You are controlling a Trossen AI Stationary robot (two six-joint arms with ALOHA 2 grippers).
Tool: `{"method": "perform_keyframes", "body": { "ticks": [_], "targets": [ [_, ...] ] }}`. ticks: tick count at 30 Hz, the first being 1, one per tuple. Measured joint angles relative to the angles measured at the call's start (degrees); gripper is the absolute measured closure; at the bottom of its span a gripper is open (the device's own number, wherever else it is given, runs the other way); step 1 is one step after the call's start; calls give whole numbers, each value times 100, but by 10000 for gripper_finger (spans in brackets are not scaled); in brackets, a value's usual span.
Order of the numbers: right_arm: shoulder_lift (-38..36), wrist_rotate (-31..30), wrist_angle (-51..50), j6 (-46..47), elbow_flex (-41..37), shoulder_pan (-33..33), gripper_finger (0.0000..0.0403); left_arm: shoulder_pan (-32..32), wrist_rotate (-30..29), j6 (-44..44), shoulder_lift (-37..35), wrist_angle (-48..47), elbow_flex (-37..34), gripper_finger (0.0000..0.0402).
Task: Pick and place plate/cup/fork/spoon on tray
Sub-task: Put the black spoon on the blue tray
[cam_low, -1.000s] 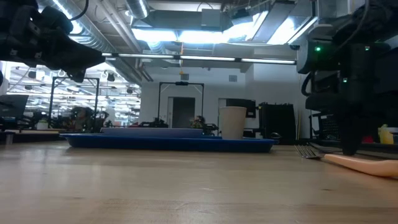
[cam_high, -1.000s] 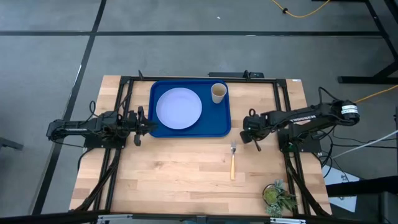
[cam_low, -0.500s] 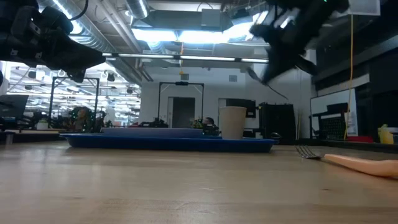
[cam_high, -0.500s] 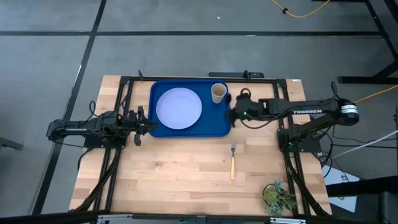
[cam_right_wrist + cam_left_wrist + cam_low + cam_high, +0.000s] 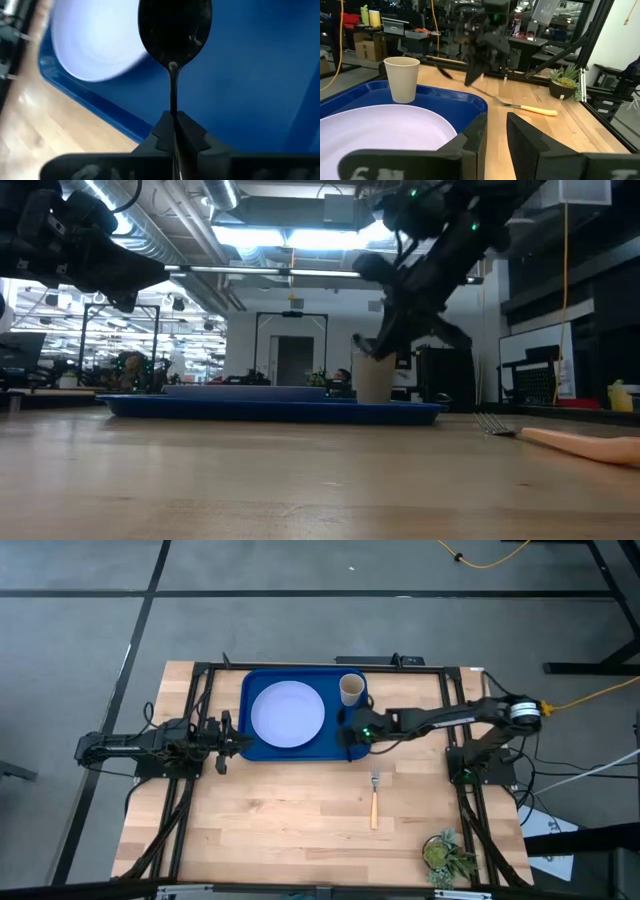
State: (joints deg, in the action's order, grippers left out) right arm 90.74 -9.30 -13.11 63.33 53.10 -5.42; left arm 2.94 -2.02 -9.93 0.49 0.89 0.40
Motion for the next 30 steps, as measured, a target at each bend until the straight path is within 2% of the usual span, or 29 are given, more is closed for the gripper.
{"method": "perform_keyframes", "body": {
  "ticks": [11,15,24,30],
  "targets": [
    [384,265,106,760,0,-499,400,-1,10,0,0,-1,0,337],
    [395,507,-223,868,2,-729,399,-2,15,0,0,-2,0,337],
    [641,599,-432,721,9,-855,398,-1,19,0,0,-2,0,337],
    [647,398,-458,535,9,-1084,398,0,19,0,0,-2,0,337]
  ]
}}
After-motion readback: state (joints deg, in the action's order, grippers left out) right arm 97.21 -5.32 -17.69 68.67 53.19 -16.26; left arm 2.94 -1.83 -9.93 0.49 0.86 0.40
